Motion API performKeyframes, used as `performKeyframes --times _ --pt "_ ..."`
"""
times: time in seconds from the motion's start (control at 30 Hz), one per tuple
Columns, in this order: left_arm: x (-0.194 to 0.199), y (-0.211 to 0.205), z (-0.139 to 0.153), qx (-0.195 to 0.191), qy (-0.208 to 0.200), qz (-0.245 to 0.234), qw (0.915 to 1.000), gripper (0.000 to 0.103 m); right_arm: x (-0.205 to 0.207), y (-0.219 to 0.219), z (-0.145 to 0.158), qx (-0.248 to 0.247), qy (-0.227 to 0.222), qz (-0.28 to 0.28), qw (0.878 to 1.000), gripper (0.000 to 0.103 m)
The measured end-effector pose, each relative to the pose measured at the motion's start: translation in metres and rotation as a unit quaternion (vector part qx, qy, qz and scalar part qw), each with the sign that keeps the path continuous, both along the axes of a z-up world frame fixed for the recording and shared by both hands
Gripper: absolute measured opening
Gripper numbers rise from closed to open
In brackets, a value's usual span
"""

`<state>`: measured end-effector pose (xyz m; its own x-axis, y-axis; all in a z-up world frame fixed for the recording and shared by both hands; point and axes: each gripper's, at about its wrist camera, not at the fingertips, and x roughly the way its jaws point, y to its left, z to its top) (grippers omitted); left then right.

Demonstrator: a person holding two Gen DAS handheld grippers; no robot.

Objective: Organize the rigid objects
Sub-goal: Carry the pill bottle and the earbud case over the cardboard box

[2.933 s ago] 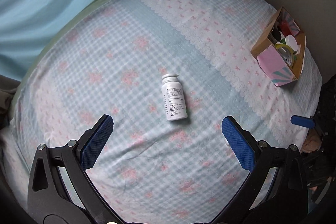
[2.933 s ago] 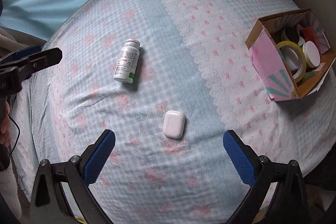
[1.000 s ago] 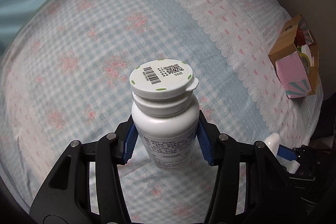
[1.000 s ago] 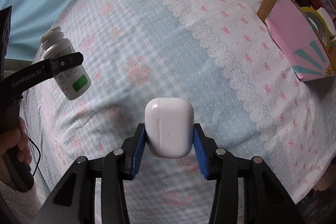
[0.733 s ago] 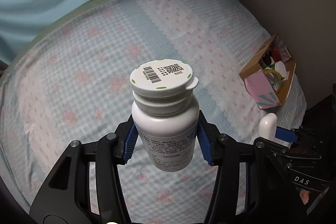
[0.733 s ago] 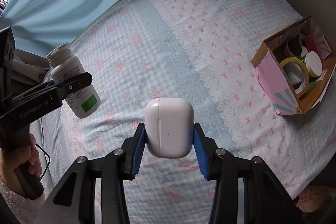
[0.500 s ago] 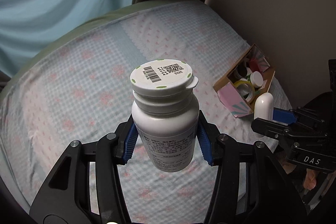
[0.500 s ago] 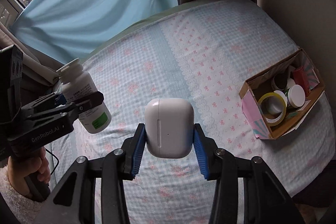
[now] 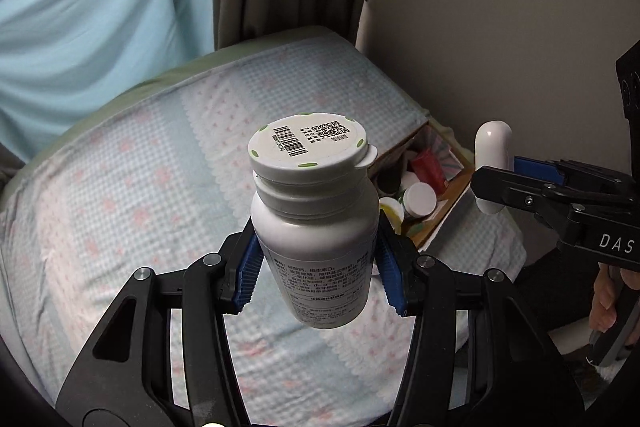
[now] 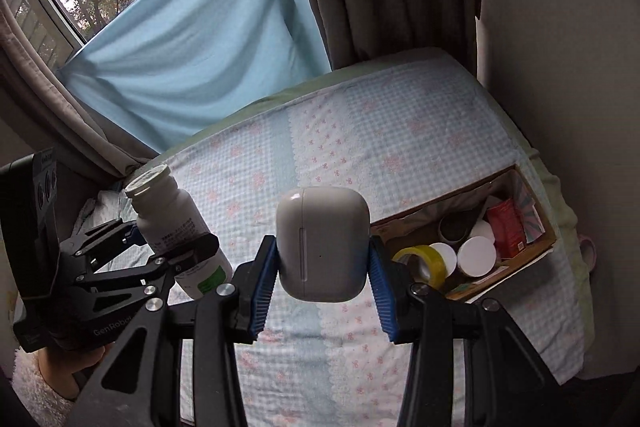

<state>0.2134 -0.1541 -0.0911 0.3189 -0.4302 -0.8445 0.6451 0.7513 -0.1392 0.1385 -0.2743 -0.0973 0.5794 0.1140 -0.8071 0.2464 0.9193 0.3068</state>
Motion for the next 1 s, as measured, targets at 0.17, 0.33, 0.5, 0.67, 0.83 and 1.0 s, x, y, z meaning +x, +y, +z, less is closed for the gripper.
performKeyframes --times 0.17,0.33,0.5,0.67,0.83,1.0 --pt "-0.023 -0.072 -0.019 -0.026 0.028 0.015 0.9992 0.047 -0.016 -0.078 -0.007 -0.015 0.013 0.002 1.0 0.041" --pt "-0.035 -0.13 -0.049 -0.029 0.051 0.019 0.9981 0.047 -0.026 -0.139 -0.028 -0.028 0.036 -0.006 0.999 0.041" --pt "-0.031 -0.172 -0.089 -0.019 0.077 0.021 0.9966 0.047 -0.023 -0.185 -0.067 -0.017 0.07 -0.015 0.997 0.041" --pt "-0.014 -0.205 -0.133 0.001 0.1 0.018 0.9949 0.047 -0.014 -0.213 -0.112 -0.005 0.1 -0.016 0.995 0.041" --pt "0.007 -0.229 -0.175 0.02 0.114 0.015 0.9931 0.047 -0.006 -0.228 -0.157 0.005 0.129 -0.01 0.992 0.041" --pt "0.03 -0.256 -0.214 0.048 0.117 0.0 0.992 0.047 0.005 -0.231 -0.201 0.016 0.151 0.003 0.988 0.041"
